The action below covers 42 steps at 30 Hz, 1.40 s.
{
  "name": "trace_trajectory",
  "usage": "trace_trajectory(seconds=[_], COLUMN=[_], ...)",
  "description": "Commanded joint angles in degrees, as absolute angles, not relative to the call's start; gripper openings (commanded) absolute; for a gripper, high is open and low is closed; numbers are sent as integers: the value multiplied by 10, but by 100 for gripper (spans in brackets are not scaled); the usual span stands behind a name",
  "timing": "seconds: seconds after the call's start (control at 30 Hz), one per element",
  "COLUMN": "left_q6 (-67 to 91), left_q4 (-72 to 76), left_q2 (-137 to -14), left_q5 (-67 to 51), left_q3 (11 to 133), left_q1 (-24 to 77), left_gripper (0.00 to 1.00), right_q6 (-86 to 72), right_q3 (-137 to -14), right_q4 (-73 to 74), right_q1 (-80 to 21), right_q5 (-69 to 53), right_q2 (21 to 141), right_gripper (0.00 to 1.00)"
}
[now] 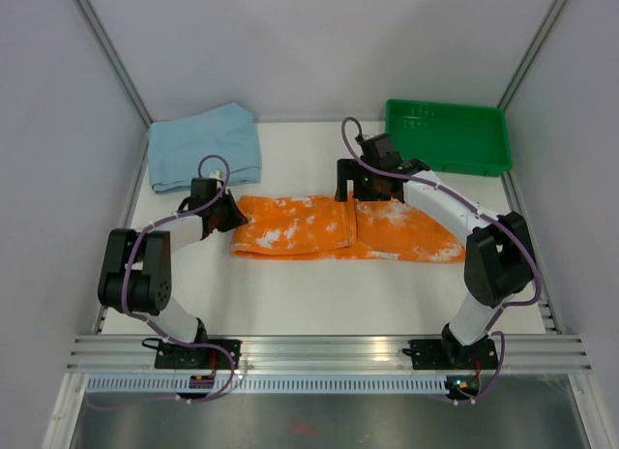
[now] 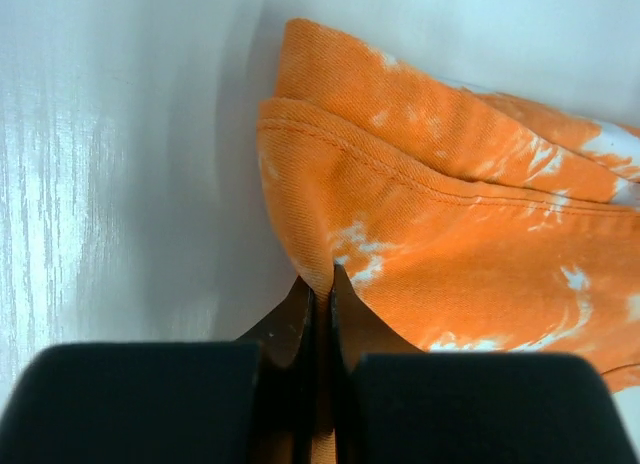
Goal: Fold and stack the trousers
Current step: Fold the trousers
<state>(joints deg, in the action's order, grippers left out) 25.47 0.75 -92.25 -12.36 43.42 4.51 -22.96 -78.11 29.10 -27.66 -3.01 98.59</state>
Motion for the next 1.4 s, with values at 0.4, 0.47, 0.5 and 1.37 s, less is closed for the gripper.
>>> trace_trajectory(seconds=[0.4, 0.47, 0.5, 1.37], left_q6=[314, 309, 310, 292], left_q4=[198, 186, 185, 161], left_q2=[-812, -819, -823, -868], left_q5=[-63, -76, -79, -46], left_q3=[359, 366, 367, 417], left_q1=[45, 45, 45, 40], left_gripper=[2, 2, 2, 2], right_q6=[-260, -262, -261, -372], right_q3=[-747, -748, -749, -657], right_q4=[236, 236, 239, 254], right_q1=[-280, -281, -285, -292], right_q5=[-86, -94, -94, -41], right_q2=[1061, 1078, 1084, 977], right_gripper=[90, 87, 84, 0])
